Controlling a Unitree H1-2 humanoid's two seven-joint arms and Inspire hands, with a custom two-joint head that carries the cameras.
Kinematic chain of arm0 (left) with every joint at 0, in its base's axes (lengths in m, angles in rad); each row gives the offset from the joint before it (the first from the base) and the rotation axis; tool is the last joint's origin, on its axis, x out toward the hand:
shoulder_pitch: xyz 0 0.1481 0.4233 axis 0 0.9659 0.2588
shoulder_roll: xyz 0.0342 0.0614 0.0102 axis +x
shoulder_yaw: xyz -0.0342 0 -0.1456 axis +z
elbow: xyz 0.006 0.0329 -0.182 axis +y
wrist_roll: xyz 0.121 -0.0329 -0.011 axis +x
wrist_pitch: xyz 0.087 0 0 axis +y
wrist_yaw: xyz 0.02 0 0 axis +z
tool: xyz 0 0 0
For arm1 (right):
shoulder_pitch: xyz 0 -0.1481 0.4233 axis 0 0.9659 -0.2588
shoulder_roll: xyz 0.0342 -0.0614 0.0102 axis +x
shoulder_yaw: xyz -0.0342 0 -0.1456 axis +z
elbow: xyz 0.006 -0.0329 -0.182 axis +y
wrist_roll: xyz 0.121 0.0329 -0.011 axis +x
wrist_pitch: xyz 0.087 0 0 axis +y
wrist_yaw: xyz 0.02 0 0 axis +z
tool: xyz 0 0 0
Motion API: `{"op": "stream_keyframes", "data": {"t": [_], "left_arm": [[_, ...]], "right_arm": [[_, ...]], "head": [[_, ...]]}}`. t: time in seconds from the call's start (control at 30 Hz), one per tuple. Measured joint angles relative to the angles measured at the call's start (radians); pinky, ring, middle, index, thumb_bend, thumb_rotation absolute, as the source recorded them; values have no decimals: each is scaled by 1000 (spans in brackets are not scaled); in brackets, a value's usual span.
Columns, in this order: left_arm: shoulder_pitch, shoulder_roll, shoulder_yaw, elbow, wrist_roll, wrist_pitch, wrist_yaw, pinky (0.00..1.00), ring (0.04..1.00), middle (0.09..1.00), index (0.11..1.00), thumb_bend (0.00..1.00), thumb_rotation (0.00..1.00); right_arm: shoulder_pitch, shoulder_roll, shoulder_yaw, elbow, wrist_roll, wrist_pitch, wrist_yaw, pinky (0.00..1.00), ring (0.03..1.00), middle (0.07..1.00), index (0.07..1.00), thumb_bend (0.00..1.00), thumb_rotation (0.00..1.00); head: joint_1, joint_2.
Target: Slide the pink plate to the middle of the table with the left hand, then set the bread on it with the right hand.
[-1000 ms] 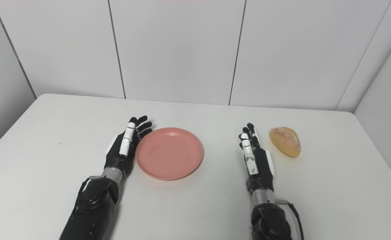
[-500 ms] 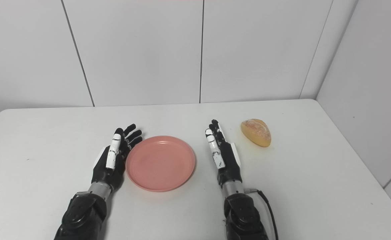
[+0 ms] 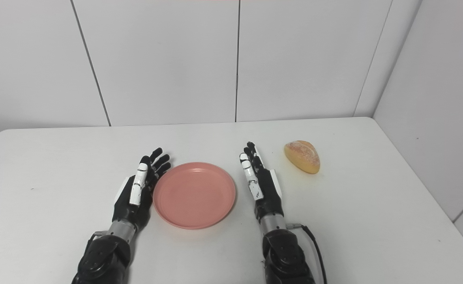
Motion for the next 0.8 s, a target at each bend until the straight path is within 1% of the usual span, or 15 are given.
{"op": "stream_keyframes", "data": {"t": [0.07, 0.1, 0.13, 0.23, 0.3, 0.37, 0.43, 0.47, 0.5, 0.6, 0.67, 0.8], "left_arm": [[-9, 1, 1, 18, 13, -27, 0, 991, 962, 953, 953, 487, 1000], [-15, 2, 3, 27, 13, -34, 0, 989, 964, 955, 957, 487, 1000], [-17, 3, 7, 30, 13, -36, 0, 994, 967, 960, 961, 492, 1000], [-25, 5, 12, 41, 18, -43, 5, 998, 971, 966, 969, 509, 1000], [-32, 8, 14, 54, 35, -61, 13, 1000, 976, 970, 973, 501, 1000], [-35, 10, 19, 60, 38, -84, 17, 1000, 977, 964, 963, 498, 1000], [-35, 10, 25, 60, 38, -88, 25, 1000, 983, 965, 961, 503, 1000], [-35, 10, 27, 60, 38, -91, 26, 1000, 984, 965, 961, 504, 1000], [-35, 10, 28, 61, 39, -98, 28, 1000, 981, 963, 959, 499, 1000], [-36, 11, 27, 68, 62, -145, 38, 1000, 977, 956, 948, 506, 1000], [-38, 11, 29, 72, 71, -168, 45, 1000, 978, 956, 947, 505, 1000], [-45, 10, 32, 87, 78, -203, 51, 997, 976, 956, 948, 490, 1000]], "right_arm": [[0, -2, 0, 0, -1, -1, 0, 999, 943, 963, 981, 502, 875], [0, -5, 1, 2, -5, -2, 0, 988, 940, 965, 976, 548, 883], [-1, -9, 2, 3, -11, -5, -2, 978, 939, 965, 973, 554, 891], [-4, -22, 5, 5, -46, -35, -13, 965, 947, 962, 975, 540, 901], [-10, -34, 6, 4, -61, -47, -14, 967, 963, 970, 986, 526, 896], [-18, -48, 8, 4, -76, -71, -14, 939, 953, 973, 988, 535, 895], [-29, -69, 16, 4, -115, -99, -20, 924, 944, 971, 981, 534, 899], [-34, -76, 20, 4, -134, -113, -29, 920, 941, 969, 978, 534, 901], [-40, -82, 21, 3, -156, -128, -37, 900, 923, 953, 963, 550, 882], [-55, -93, 22, 3, -220, -155, -84, 887, 913, 939, 946, 539, 863], [-59, -96, 22, 1, -258, -160, -114, 897, 915, 932, 938, 529, 863], [-64, -106, 22, 2, -315, -165, -157, 919, 941, 946, 941, 525, 851]], "head": [[3, 0], [3, 0], [5, 0], [5, 0], [5, 0], [8, 0], [8, 2], [5, -2], [5, -2], [5, -2], [3, 0], [-2, -2]]}}
